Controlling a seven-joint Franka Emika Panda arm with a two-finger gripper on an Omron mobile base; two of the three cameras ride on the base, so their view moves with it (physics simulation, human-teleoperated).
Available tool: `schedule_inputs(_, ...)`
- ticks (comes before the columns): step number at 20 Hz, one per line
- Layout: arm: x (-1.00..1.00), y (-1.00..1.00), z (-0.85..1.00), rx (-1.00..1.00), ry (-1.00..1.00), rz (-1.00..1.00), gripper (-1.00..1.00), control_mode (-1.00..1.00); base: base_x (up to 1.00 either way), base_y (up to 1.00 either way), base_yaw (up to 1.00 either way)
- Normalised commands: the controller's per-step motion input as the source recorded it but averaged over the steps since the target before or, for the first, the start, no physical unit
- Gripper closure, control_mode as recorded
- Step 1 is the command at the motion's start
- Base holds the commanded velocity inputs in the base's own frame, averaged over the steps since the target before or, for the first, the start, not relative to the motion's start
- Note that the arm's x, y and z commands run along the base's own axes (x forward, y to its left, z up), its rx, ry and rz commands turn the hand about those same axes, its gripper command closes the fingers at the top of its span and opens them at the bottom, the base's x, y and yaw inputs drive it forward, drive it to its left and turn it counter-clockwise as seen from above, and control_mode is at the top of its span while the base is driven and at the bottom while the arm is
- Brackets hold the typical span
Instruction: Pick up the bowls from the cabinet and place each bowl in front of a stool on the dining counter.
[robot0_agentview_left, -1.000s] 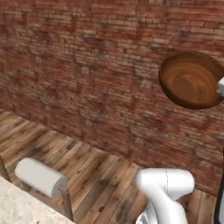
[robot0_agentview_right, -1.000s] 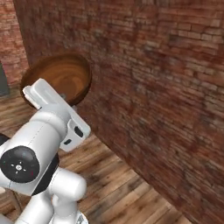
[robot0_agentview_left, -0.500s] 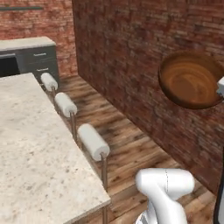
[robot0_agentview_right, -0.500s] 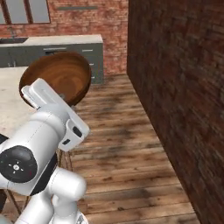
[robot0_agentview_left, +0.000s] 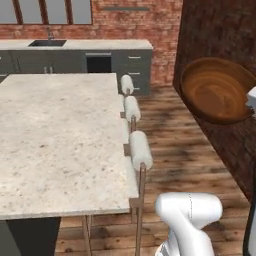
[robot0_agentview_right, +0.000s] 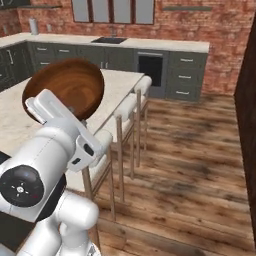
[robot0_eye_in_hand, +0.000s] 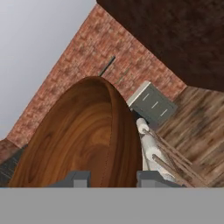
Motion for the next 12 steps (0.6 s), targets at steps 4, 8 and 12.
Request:
schedule_inputs(4, 0.00, 0.00, 0.00, 0.00, 0.00, 0.00, 1.00, 1.00, 0.21, -0.71, 0.62)
schedule_inputs(8, 0.00, 0.00, 0.00, 0.00, 0.00, 0.00, 1.00, 1.00, 0.42, -0.77, 0.57)
schedule_inputs(12, 0.00, 0.00, 0.00, 0.00, 0.00, 0.00, 1.00, 1.00, 0.61, -0.75, 0.54)
